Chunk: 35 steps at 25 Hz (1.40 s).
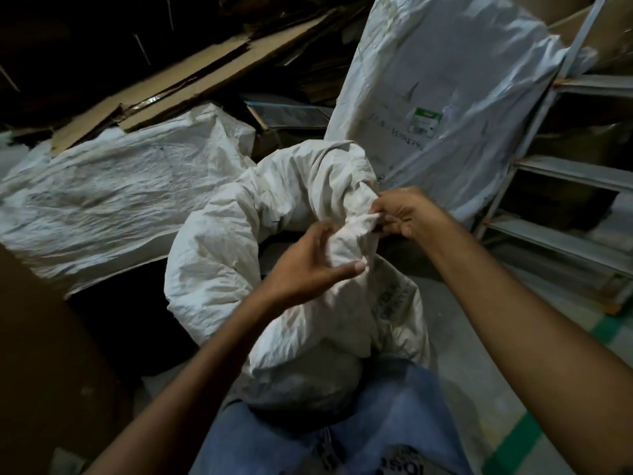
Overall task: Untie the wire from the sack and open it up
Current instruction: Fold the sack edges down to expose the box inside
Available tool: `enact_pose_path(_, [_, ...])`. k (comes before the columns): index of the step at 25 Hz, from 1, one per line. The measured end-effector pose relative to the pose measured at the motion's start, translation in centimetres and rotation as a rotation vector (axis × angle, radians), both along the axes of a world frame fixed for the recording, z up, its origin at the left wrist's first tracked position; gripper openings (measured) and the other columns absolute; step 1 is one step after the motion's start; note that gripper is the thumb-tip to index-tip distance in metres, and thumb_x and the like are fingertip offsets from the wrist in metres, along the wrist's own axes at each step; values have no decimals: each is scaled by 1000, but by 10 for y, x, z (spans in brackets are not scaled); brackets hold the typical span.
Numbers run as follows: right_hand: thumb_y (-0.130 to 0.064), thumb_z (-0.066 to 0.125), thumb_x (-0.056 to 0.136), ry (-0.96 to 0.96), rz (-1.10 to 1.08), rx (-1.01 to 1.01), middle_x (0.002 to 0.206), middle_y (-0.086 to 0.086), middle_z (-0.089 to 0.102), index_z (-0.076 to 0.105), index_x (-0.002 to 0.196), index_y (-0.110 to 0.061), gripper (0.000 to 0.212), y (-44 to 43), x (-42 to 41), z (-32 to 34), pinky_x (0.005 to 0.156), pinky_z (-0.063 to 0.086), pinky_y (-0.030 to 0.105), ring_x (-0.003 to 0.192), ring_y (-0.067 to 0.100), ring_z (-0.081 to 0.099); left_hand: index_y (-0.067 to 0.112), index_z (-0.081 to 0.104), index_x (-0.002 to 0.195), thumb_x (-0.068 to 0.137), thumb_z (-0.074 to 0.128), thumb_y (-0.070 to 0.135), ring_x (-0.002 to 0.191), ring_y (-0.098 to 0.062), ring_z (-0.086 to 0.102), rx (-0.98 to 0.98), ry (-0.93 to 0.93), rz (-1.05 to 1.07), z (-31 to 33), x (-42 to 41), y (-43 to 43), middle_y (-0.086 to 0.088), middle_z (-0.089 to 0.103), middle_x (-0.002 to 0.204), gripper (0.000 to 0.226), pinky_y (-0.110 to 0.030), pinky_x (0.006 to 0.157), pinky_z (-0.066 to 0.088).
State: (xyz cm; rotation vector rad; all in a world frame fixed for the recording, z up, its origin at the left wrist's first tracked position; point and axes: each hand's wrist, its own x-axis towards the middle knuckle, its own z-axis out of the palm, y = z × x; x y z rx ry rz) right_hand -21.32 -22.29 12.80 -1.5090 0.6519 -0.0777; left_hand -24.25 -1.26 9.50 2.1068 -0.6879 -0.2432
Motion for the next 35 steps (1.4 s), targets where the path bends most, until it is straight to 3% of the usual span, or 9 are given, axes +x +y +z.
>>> enact_pose_path(3, [14, 60, 81, -30, -57, 6, 107, 22, 73, 63, 124, -1, 45, -7, 2, -3, 46, 58, 29, 57, 21, 71, 27, 6, 162, 50, 78, 85, 143, -10, 39, 365, 41, -56, -11, 11, 43, 13, 35, 158, 145, -38, 119, 36])
enact_pose_path(6, [15, 59, 84, -111, -25, 1, 110, 19, 70, 61, 120, -5, 41, 1, -9, -7, 56, 63, 39, 81, 27, 71, 32, 29, 153, 53, 84, 78, 130, -9, 55, 395, -58, -77, -21, 12, 62, 15, 55, 144, 123, -40, 106, 50])
enact_pose_path(10, [-14, 79, 69, -476, 118, -840, 127, -7, 63, 70, 113, -29, 47, 18, -51, -9, 100, 49, 37, 119, 17, 55, 30, 58, 126, 68, 82, 46, 104, -24, 67, 385, -532, 172, -33, -13, 58, 6, 72, 113, 65, -39, 75, 54])
enact_pose_path(14, [-25, 86, 69, -520, 667, -1303, 143, -19, 51, 57, 135, -41, 74, 55, -98, -5, 112, 30, 35, 136, 10, 37, 20, 64, 108, 74, 78, 31, 82, -30, 67, 370, -852, 259, -41, -37, 46, 1, 70, 94, 38, -32, 56, 34])
enact_pose_path(19, [-22, 73, 78, -434, 612, -1566, 109, -12, 66, 65, 117, -35, 41, 70, -91, -28, 100, 35, 41, 114, 16, 52, 22, 66, 119, 72, 84, 38, 87, -28, 68, 262, -799, 262, -45, -38, 52, 1, 70, 99, 53, -34, 64, 44])
enact_pose_path(23, [-15, 63, 77, -539, 425, -1699, 88, -5, 67, 69, 94, -24, 20, 55, -96, -36, 89, 37, 42, 96, 24, 57, 37, 41, 146, 51, 69, 85, 133, -13, 47, 667, -510, -76, -12, -13, 116, 16, 58, 132, 110, -42, 115, 29])
enact_pose_path(29, [-53, 77, 66, -422, 751, -1662, 114, -12, 63, 65, 107, -35, 46, 69, -106, -12, 104, 34, 41, 120, 17, 52, 22, 64, 91, 67, 85, 36, 72, -28, 68, 653, -932, -6, -34, -13, 127, 2, 68, 78, 35, -33, 58, 46])
enact_pose_path(32, [-57, 77, 71, -333, 883, -1649, 118, -10, 66, 53, 131, -34, 68, 95, -96, -9, 92, 46, 37, 111, 17, 61, 19, 69, 91, 81, 77, 19, 66, -29, 65, 587, -871, 184, -63, -47, 125, -2, 64, 78, 13, -37, 47, 46])
enact_pose_path(35, [-34, 68, 81, -481, 949, -1647, 93, -10, 65, 67, 108, -36, 28, 95, -94, -20, 63, 45, 32, 84, 19, 67, 33, 69, 105, 81, 73, 51, 82, -14, 69, 481, -494, 118, -47, -64, 146, 12, 68, 96, 30, -32, 61, 51])
